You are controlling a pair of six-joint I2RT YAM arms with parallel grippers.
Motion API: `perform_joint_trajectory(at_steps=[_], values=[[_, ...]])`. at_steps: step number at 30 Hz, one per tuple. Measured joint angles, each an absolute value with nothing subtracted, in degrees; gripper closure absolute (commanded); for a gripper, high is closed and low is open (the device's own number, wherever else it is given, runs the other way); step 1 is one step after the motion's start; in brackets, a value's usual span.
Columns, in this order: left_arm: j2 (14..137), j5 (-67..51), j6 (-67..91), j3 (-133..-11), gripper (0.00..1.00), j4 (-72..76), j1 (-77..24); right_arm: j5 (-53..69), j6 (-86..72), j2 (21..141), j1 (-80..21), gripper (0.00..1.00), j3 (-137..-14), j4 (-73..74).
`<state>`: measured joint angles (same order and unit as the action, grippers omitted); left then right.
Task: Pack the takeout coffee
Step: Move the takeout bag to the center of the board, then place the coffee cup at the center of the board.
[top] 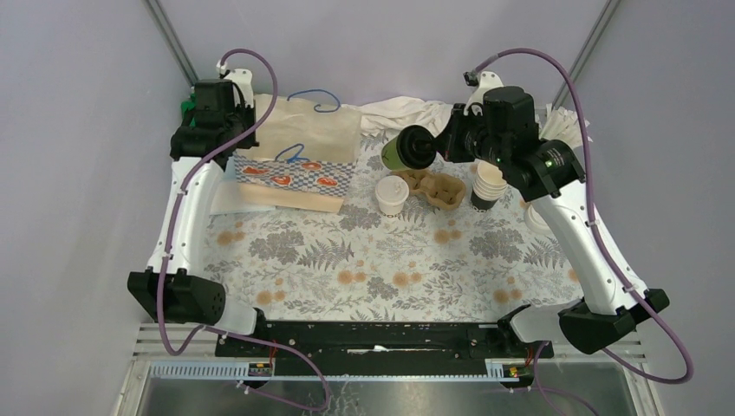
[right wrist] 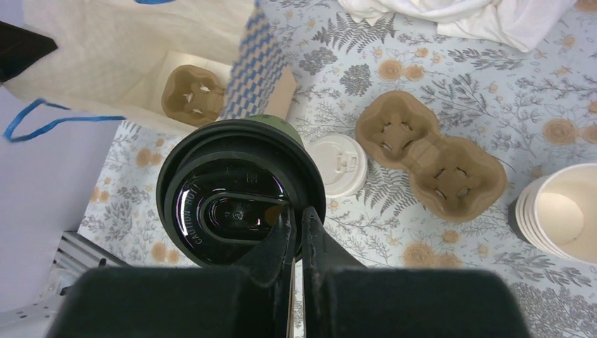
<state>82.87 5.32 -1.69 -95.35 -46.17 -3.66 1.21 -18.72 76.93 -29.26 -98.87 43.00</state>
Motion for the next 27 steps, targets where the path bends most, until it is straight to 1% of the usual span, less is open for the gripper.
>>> perform_joint_trajectory(at_steps=[1,2,4,6,8,14,17,21,25,27], values=[[82.87,4.38,-2.74,-95.88,0.99,-46.89,-3.57,1.67,-18.85,77.01,-29.26,1.0,-99.13,43.03],[82.87,2.87,-4.23,-96.25,0.96,-47.7,-3.16,2.28,-18.9,77.03,-29.26,1.0,-99.31,42.98],[82.87,0.62,-5.78,-96.42,0.87,-48.88,-2.61,3.22,-18.92,77.03,-29.26,1.0,-99.61,42.98],[83.18,-0.67,-6.22,-96.62,0.74,-50.28,-1.69,4.29,-18.92,77.03,-29.26,1.0,-99.81,42.98],[83.77,-0.93,-6.22,-97.25,0.66,-51.16,-1.28,5.37,-18.9,77.03,-29.26,1.0,-99.79,42.98],[84.84,0.16,-3.64,-100.86,0.46,-51.72,-0.93,8.67,-18.02,78.76,-29.56,1.0,-101.71,41.65],[84.47,1.48,-1.65,-101.51,0.35,-51.4,-0.95,10.04,-16.69,81.6,-30.04,1.0,-104.99,39.99],[82.65,1.39,1.45,-101.56,0.34,-51.31,-0.95,11.07,-14.59,86.15,-30.41,1.0,-110.04,36.53],[77.93,-0.8,7.18,-101.47,0.34,-50.78,-0.95,12.62,-12.32,86.5,-30.44,1.0,-108.51,31.57],[74.74,-3.07,10.79,-101.38,0.32,-50.41,-0.95,14.15,-10.66,86.5,-30.5,1.0,-107.28,28.16]])
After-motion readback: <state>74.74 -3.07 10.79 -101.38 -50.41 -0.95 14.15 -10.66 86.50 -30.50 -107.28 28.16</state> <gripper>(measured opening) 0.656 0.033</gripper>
